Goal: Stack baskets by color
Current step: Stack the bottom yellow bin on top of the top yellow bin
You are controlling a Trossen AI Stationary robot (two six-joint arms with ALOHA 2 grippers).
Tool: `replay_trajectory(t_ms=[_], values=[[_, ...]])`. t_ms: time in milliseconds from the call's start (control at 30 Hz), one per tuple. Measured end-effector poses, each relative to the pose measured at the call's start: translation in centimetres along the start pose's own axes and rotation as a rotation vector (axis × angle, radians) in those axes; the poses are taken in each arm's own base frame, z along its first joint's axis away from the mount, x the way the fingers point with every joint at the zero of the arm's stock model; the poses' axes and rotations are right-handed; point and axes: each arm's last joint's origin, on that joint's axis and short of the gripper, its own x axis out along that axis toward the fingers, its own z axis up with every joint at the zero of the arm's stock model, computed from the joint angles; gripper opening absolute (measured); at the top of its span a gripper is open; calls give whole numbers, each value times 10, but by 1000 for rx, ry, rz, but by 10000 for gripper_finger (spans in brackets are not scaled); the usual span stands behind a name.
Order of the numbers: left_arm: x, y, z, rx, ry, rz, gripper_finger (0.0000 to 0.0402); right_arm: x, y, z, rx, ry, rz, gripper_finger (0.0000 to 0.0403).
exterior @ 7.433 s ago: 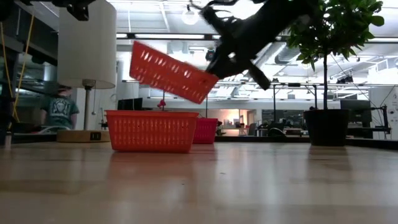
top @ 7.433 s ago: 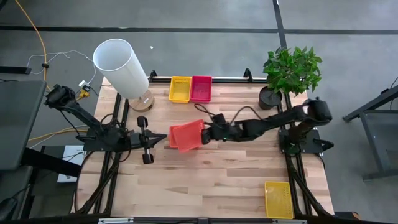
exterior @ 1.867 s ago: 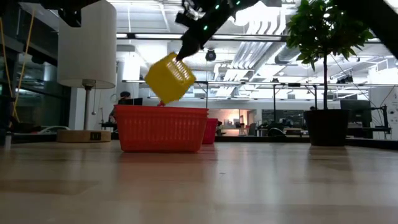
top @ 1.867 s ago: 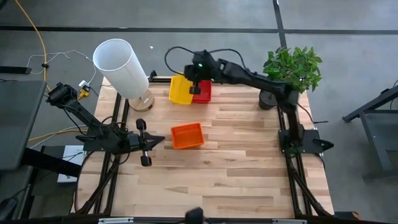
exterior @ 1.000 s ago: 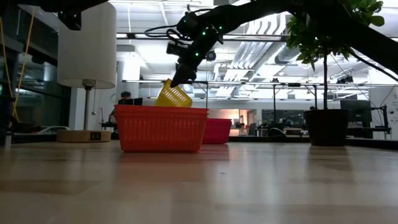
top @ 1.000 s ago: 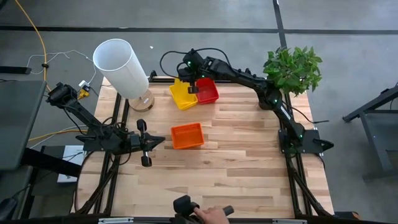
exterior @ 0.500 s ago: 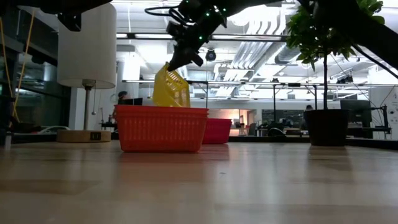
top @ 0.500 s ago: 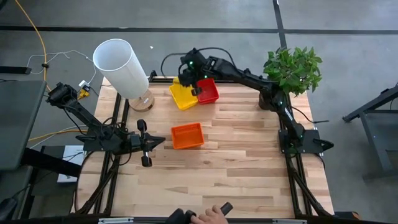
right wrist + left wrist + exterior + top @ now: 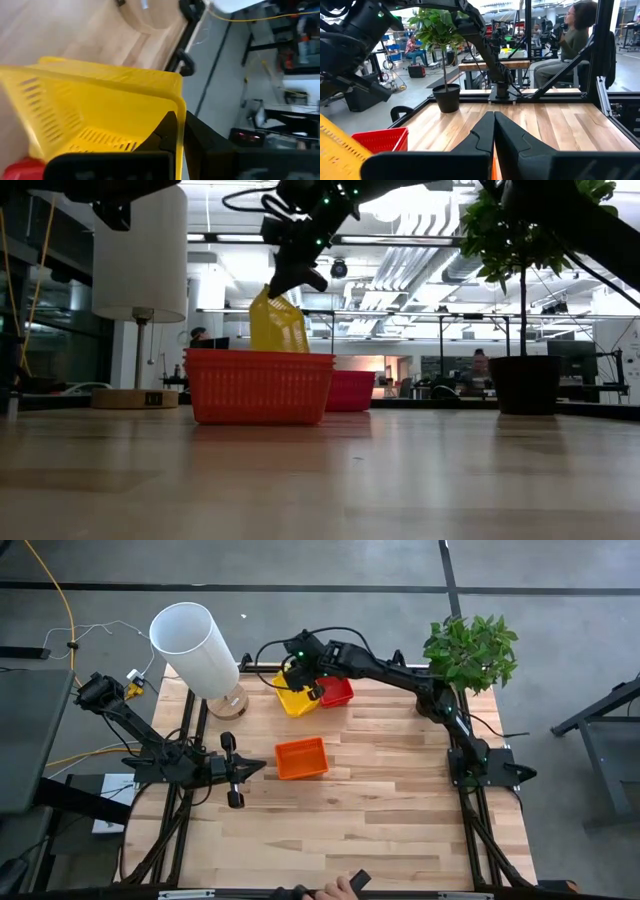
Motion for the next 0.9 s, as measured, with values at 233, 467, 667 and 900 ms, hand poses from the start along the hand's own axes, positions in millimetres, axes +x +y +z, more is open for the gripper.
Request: replay_trajectory(t_ms=[233, 467, 667, 900], values=[[0, 0, 0, 0, 2, 0, 0, 11, 10, -4, -3, -1, 91, 0], [0, 0, -1, 7, 8, -1, 0, 16, 13, -4, 8, 16, 99, 0], [0, 0, -1, 11, 11, -2, 0, 16, 14, -5, 9, 63, 82, 12], [0, 0, -2, 11, 11, -1, 0, 15, 15, -2, 63, 108, 57, 114]])
